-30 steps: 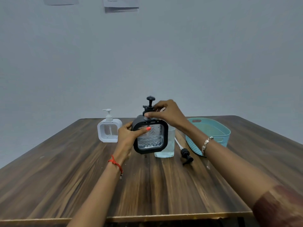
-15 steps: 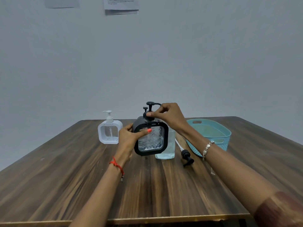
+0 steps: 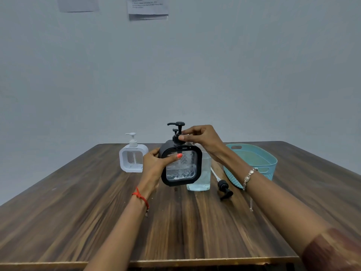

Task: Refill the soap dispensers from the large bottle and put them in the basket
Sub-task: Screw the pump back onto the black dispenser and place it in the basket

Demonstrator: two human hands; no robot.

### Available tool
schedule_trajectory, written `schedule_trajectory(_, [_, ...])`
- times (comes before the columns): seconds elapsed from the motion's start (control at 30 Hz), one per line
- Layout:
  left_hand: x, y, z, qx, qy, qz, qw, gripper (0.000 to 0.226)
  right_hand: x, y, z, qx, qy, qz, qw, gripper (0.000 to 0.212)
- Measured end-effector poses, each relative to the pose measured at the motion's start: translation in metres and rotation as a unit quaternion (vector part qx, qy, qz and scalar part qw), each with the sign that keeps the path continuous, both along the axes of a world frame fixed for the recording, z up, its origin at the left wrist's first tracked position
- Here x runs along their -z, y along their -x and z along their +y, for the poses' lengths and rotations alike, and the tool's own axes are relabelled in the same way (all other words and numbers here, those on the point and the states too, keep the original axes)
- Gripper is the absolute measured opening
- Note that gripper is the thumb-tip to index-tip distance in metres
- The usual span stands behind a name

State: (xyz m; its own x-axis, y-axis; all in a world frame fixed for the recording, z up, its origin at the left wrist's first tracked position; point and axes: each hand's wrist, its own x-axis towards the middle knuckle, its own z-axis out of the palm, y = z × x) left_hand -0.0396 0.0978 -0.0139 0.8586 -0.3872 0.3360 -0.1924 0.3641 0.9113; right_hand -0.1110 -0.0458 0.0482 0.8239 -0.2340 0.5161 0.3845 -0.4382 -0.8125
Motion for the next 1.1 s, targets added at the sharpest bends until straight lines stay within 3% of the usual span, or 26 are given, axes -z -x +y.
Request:
schedule_trajectory(0.07, [0.001,0.001,0.001,0.003,-0.002,0.002,1.000,0.043,-0.001,0.001,-0.003,-0.008,-0.006,0.005,1.000,0.008])
schedule_trajectory(0.3, [0.001,0.006,0.001,0.013,0.008,0.002,1.000,0.034,-0.002,0.000,-0.002,-0.059,-0.015,0.057,0.997,0.028])
schedule_trajectory(0.4, [0.002,0.007,-0.001,0.016,0.011,0.003,1.000,0.033,-0.005,0.002,0.007,0.017,0.019,0.056,0.998,0.021])
schedule_trajectory(0.5, [0.004,0.007,-0.002,0.015,0.010,0.000,1.000,0.033,-0.001,0.001,0.015,0.089,0.071,0.034,0.993,0.036])
schedule_trajectory(0.57, [0.004,0.007,-0.002,0.021,0.014,-0.001,1.000,0.032,0.000,0.001,0.017,0.073,0.085,0.044,0.993,0.034])
schedule_trajectory(0.73, [0.003,0.005,0.002,0.025,0.015,0.001,1.000,0.036,-0.008,0.005,0.009,-0.039,0.013,0.098,0.994,0.020])
schedule_trajectory(0.8, [0.003,0.005,0.003,0.026,0.013,-0.004,1.000,0.037,-0.007,0.004,0.010,-0.017,0.021,0.083,0.996,0.013])
schedule_trajectory(1.1, [0.005,0.008,0.002,0.039,0.020,0.014,0.999,0.027,0.005,-0.003,0.032,0.161,0.075,0.005,0.984,0.051])
